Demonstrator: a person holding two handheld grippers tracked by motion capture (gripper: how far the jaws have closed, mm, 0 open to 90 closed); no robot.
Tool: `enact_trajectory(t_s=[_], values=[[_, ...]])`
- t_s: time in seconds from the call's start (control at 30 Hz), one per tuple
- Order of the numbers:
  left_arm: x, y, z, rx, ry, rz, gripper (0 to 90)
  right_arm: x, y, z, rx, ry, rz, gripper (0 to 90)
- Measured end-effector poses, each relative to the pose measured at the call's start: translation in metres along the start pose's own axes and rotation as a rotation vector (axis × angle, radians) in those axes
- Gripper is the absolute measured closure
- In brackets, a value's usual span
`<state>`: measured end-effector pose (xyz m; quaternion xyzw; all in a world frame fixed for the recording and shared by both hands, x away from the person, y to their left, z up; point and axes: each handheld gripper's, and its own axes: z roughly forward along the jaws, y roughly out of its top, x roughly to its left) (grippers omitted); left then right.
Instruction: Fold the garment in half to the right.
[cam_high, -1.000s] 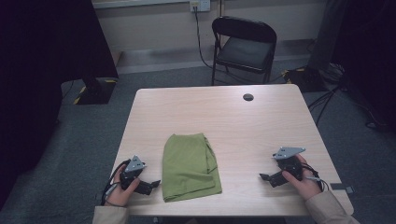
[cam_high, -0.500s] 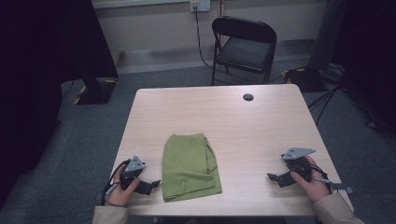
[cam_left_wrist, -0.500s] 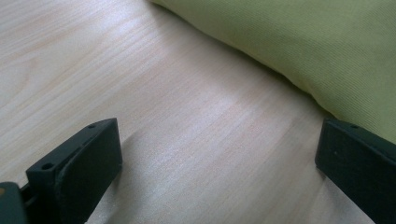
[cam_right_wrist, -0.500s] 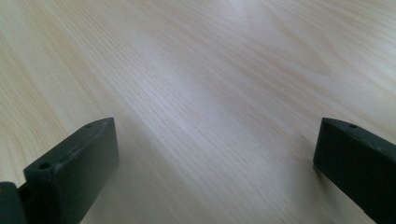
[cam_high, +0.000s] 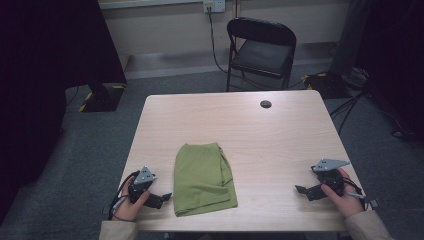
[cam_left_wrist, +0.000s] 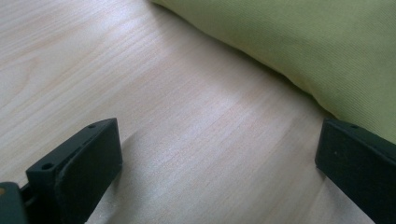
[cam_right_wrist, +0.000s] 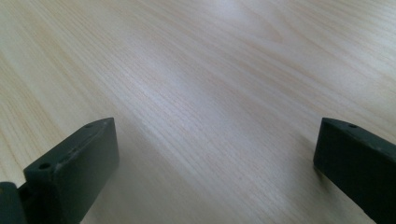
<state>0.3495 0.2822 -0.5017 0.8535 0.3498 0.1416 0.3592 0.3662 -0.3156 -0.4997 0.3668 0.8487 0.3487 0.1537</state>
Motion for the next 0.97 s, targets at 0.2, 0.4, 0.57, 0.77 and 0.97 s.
enact_trajectory(t_s=[0.2,0.4,0.57,0.77,0.97], values=[[0.0,0.0,0.0,0.0,0.0,0.0,0.0,-0.004,-0.005,-0.005,0.0,-0.011,0.011,0.0],[0.0,0.0,0.0,0.0,0.0,0.0,0.0,-0.009,-0.011,-0.011,-0.001,-0.018,0.018,0.0],[0.0,0.0,0.0,-0.001,0.001,-0.002,0.0,-0.012,-0.016,-0.016,0.0,-0.026,0.026,0.0],[0.0,0.0,0.0,-0.001,0.002,-0.003,0.0,-0.013,-0.017,-0.017,0.0,-0.03,0.03,0.0],[0.0,0.0,0.0,-0.001,0.002,-0.004,0.0,-0.013,-0.017,-0.017,0.0,-0.031,0.03,0.0]])
